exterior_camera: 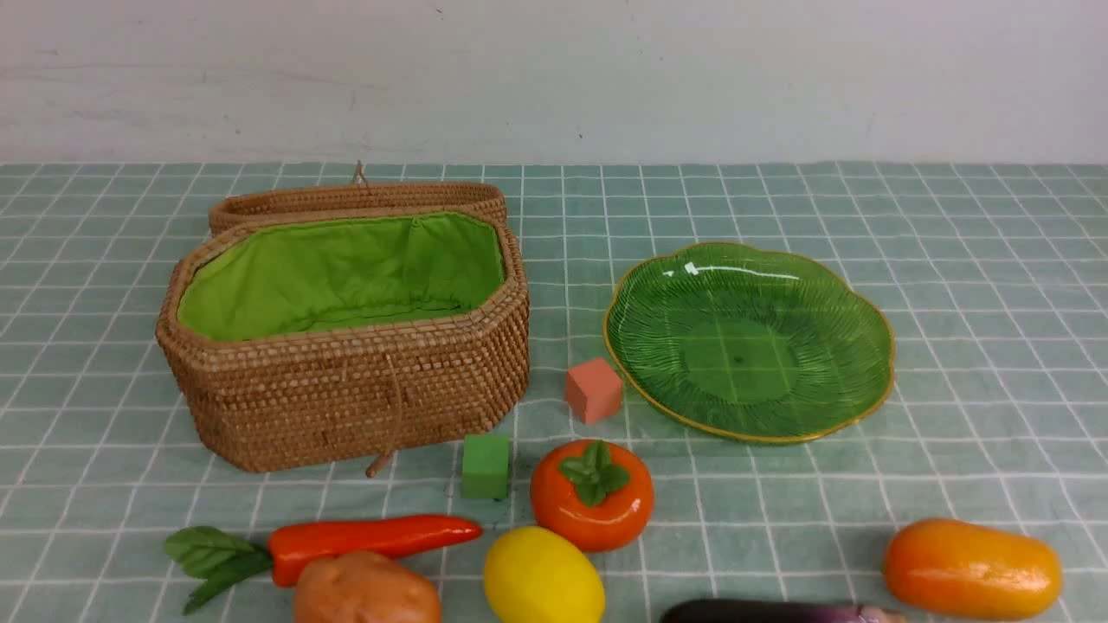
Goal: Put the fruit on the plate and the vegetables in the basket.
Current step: Grab a potato with your left arm and place it in the basket on the left
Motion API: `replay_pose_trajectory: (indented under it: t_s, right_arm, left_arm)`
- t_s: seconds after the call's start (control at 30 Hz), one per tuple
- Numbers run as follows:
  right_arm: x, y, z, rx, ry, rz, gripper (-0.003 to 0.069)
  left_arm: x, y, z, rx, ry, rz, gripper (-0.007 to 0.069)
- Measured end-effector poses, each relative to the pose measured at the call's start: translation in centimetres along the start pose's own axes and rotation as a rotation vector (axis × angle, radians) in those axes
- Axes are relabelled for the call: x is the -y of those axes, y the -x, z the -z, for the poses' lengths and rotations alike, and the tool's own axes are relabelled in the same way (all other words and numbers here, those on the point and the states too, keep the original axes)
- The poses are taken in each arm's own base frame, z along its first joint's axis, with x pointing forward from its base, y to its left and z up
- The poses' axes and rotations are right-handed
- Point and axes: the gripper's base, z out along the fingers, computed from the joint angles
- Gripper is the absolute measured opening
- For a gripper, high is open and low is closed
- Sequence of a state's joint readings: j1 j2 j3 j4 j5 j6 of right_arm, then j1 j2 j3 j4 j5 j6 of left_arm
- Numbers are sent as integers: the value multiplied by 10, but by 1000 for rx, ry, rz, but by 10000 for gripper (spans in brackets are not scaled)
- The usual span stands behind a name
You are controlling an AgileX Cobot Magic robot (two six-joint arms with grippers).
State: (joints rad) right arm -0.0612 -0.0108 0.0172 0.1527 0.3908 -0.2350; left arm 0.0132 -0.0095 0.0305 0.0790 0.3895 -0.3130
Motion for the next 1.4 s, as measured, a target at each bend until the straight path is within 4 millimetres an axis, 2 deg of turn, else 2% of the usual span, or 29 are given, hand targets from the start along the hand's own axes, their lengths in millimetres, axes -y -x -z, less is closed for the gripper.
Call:
replay_pose_trajectory:
  t_s: [1.4]
  right_arm:
    - [0,0,0,0,0,-1,241]
  left_arm:
    - [0,0,0,0,0,0,239]
